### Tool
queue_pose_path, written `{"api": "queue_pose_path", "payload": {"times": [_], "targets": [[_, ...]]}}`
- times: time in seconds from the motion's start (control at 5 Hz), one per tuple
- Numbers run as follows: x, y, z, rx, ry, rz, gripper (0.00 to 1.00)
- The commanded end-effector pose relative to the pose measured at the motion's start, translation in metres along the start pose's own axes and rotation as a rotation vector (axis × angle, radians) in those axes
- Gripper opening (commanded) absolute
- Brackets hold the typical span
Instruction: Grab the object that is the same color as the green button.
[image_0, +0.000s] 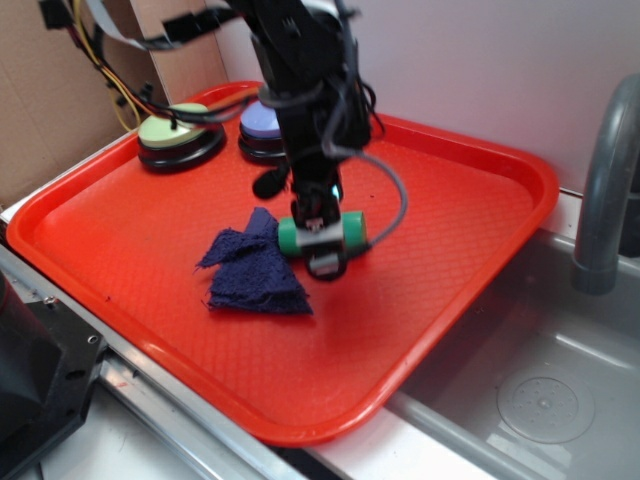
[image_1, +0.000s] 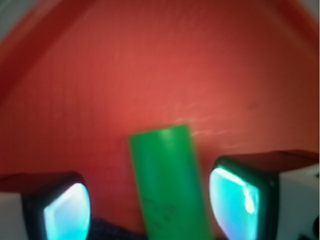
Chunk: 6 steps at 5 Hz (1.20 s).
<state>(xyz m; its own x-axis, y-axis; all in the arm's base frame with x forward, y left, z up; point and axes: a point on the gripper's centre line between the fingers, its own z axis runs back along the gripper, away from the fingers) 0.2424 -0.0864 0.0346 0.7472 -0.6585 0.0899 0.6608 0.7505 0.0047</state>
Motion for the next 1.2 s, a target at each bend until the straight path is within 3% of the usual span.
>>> {"api": "queue_pose_path", "payload": {"times": [0.0, 0.2, 0.4, 1.0], "targets": [[0.006, 0.001, -0.007, 0.001, -0.004, 0.021, 1.00], [0.006, 0.001, -0.008, 0.008, 0.016, 0.032, 0.58], [0.005, 0.002, -0.006, 0.016, 0.023, 0.044, 0.00], [-0.017, 0.022, 0.074, 0.044, 0.034, 0.243, 0.00]]}}
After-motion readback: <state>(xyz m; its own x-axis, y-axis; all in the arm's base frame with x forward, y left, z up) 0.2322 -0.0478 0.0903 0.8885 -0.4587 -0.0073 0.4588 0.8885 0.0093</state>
